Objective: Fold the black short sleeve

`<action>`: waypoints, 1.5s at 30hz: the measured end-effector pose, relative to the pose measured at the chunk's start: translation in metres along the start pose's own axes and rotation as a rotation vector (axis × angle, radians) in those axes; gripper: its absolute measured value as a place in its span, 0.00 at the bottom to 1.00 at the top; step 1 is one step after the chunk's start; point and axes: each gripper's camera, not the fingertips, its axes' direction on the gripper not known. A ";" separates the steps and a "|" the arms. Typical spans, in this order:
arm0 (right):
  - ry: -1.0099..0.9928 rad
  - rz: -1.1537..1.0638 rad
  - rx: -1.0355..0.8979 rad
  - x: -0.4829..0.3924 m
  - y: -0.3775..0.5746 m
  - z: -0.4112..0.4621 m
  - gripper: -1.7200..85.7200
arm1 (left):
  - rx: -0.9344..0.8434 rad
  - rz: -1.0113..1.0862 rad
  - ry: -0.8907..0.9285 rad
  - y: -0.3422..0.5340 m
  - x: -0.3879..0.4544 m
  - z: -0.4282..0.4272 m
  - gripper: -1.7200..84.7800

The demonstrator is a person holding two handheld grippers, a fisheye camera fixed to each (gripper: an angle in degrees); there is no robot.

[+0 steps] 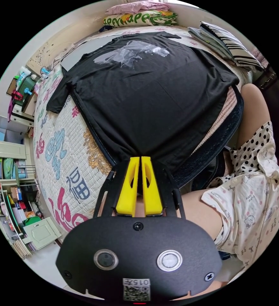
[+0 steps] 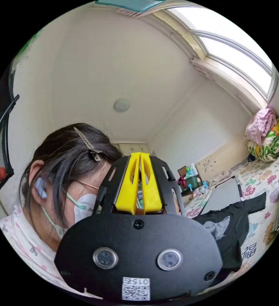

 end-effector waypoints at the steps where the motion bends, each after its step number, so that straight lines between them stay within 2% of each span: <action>1: 0.009 -0.009 -0.019 0.011 -0.004 0.007 0.02 | 0.000 0.006 -0.011 0.002 0.000 0.004 0.02; 3: 0.150 -0.034 -0.085 0.040 -0.002 0.024 0.02 | 0.001 0.018 -0.031 0.005 0.000 0.010 0.02; 5: 0.328 -0.071 -0.246 0.098 0.014 0.047 0.03 | 0.004 0.028 -0.051 0.008 0.000 0.016 0.02; 7: 0.603 0.080 -0.606 0.228 0.056 0.072 0.07 | 0.006 0.040 -0.078 0.012 -0.001 0.024 0.02; 9: 0.721 0.234 -0.844 0.318 0.100 0.074 0.12 | 0.006 0.049 -0.091 0.015 -0.004 0.031 0.02; 10: 0.739 0.361 -0.949 0.368 0.125 0.071 0.14 | 0.006 0.050 -0.091 0.017 -0.008 0.035 0.02; 13: 0.696 0.527 -1.050 0.429 0.151 0.079 0.15 | 0.012 0.049 -0.063 0.022 -0.025 0.044 0.02; 15: 0.705 0.511 -1.152 0.443 0.153 0.105 0.14 | 0.031 0.037 -0.028 0.028 -0.039 0.046 0.02; 18: 0.702 0.566 -1.287 0.467 0.145 0.143 0.08 | 0.077 0.023 -0.016 0.042 -0.055 0.044 0.02; 26: 0.682 0.531 -1.303 0.426 0.046 0.178 0.03 | 0.137 0.010 0.039 0.068 -0.103 0.047 0.02; 32: 0.733 0.597 -1.361 0.446 0.032 0.209 0.04 | 0.023 -0.002 0.082 0.058 -0.131 0.110 0.03; 36: 0.727 0.554 -1.358 0.434 -0.024 0.224 0.07 | -0.053 -0.007 0.152 0.065 -0.169 0.126 0.04; 41: 0.740 0.472 -1.104 0.449 -0.134 0.238 0.11 | 0.068 -0.073 0.178 0.045 -0.227 0.110 0.06; 45: 0.745 0.455 -0.840 0.524 -0.194 0.284 0.13 | 0.284 -0.043 0.165 -0.052 -0.247 0.091 0.11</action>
